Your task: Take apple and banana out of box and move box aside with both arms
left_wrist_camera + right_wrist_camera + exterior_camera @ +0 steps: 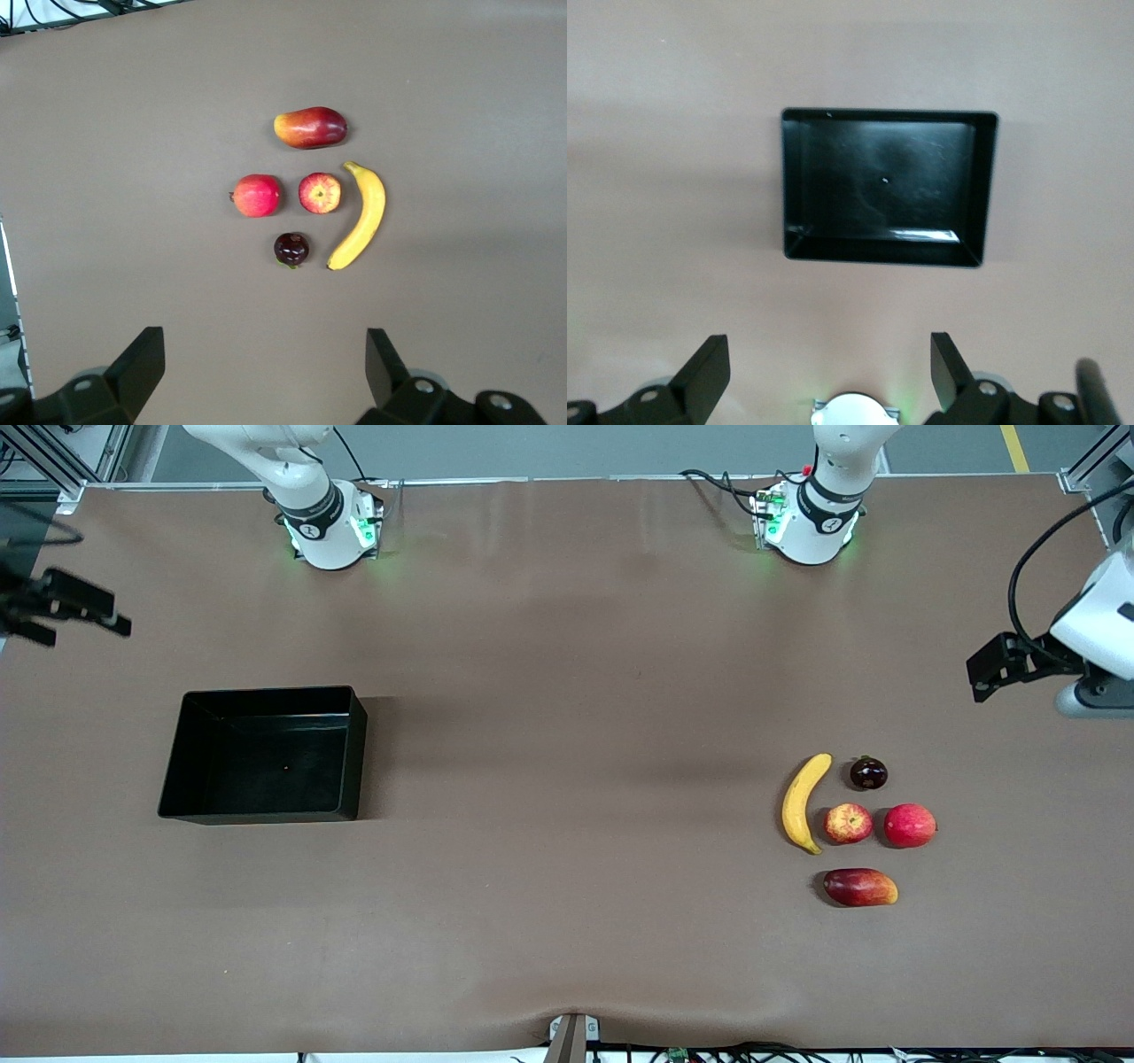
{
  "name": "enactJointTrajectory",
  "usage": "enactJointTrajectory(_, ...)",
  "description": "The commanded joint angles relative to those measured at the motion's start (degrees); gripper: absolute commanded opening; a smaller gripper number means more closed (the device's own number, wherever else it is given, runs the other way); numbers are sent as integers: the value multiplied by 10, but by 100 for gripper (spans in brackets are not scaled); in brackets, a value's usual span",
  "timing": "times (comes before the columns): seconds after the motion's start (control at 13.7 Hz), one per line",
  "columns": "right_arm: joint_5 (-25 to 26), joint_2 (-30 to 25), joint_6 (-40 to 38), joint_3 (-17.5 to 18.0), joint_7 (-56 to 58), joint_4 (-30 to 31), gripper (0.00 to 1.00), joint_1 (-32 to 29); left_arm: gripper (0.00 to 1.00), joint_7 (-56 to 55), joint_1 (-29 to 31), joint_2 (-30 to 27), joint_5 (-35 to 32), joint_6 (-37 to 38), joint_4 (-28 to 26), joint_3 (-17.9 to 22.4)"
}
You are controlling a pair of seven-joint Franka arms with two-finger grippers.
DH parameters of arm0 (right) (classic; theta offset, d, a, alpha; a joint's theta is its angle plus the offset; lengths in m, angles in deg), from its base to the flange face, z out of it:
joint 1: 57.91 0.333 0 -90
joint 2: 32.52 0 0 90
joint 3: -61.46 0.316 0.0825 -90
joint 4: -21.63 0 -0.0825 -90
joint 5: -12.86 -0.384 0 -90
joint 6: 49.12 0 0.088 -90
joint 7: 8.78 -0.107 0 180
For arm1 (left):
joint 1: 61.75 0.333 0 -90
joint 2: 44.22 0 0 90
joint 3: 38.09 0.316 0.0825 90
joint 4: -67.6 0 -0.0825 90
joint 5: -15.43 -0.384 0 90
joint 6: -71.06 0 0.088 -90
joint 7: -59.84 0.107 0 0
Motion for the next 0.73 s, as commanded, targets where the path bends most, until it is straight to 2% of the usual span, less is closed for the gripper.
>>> enactJointTrajectory(0.0,24,-74,27,-6,-18,86,100,15,100,8,12,-20,31,1,-11,2)
enactJointTrajectory(0.07,24,-74,27,-6,-18,85,100,10,100,9,1,-25,36,1,-9,17)
enactJointTrajectory(0.15,26,-72,30,-7,-18,78,100,8,100,10,-31,-31,50,1,-9,64)
enactJointTrajectory(0.22,25,-70,29,-7,-19,71,100,1,100,18,-75,-52,78,1,-11,123)
enactJointTrajectory(0.44,15,-46,35,-7,-19,43,100,-19,100,39,-219,-101,187,1,-37,342)
enactJointTrajectory(0.66,15,-31,36,-5,-19,24,100,-11,100,48,-319,-154,204,2,-101,456)
